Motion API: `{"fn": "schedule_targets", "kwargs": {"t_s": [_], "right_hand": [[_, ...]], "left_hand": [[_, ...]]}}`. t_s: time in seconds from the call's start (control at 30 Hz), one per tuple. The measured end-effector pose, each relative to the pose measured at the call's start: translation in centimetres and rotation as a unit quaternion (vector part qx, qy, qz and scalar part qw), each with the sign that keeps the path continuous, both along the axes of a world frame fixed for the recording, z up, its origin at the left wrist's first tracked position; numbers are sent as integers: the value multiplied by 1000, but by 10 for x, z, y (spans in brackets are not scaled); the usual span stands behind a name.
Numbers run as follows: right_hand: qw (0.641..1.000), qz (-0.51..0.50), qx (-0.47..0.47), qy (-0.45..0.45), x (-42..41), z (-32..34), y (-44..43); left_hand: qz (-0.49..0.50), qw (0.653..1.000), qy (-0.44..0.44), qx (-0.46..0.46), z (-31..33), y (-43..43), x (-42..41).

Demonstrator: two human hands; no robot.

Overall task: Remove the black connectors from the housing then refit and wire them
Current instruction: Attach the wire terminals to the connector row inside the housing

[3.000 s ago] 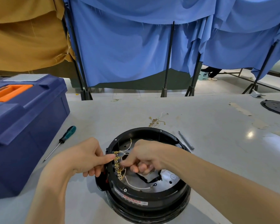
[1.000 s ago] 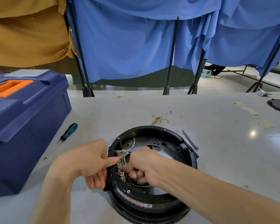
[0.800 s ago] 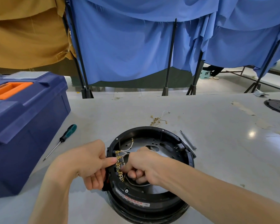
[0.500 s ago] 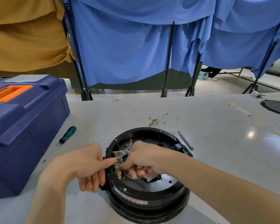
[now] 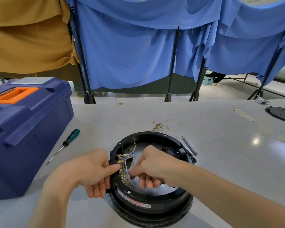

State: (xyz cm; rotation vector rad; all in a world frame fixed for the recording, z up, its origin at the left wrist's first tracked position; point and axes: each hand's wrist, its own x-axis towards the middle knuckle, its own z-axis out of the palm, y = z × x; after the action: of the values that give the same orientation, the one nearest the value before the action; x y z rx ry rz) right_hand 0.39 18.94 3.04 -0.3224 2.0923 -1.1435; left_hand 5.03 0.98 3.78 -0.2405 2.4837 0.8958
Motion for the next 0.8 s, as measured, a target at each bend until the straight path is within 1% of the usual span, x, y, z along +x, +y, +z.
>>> {"fn": "schedule_targets", "kwargs": {"t_s": [0.07, 0.13, 0.37, 0.5, 0.63, 0.8], "right_hand": [[1000, 18, 16, -3, 4, -3, -1], [1000, 13, 16, -15, 6, -6, -4], [998, -15, -2, -65, 7, -17, -11], [995, -45, -22, -85, 8, -22, -9], [994, -63, -34, -81, 10, -21, -7], [991, -92, -49, -84, 12, -19, -5]], "left_hand": [[7, 1000, 12, 2, -3, 0, 2], [14, 999, 33, 5, -7, 0, 5], [68, 987, 143, 17, -31, 2, 18], [95, 973, 198, 68, -41, 2, 23], [114, 962, 226, 102, -50, 0, 25], [124, 955, 247, 109, -56, 0, 26]]}}
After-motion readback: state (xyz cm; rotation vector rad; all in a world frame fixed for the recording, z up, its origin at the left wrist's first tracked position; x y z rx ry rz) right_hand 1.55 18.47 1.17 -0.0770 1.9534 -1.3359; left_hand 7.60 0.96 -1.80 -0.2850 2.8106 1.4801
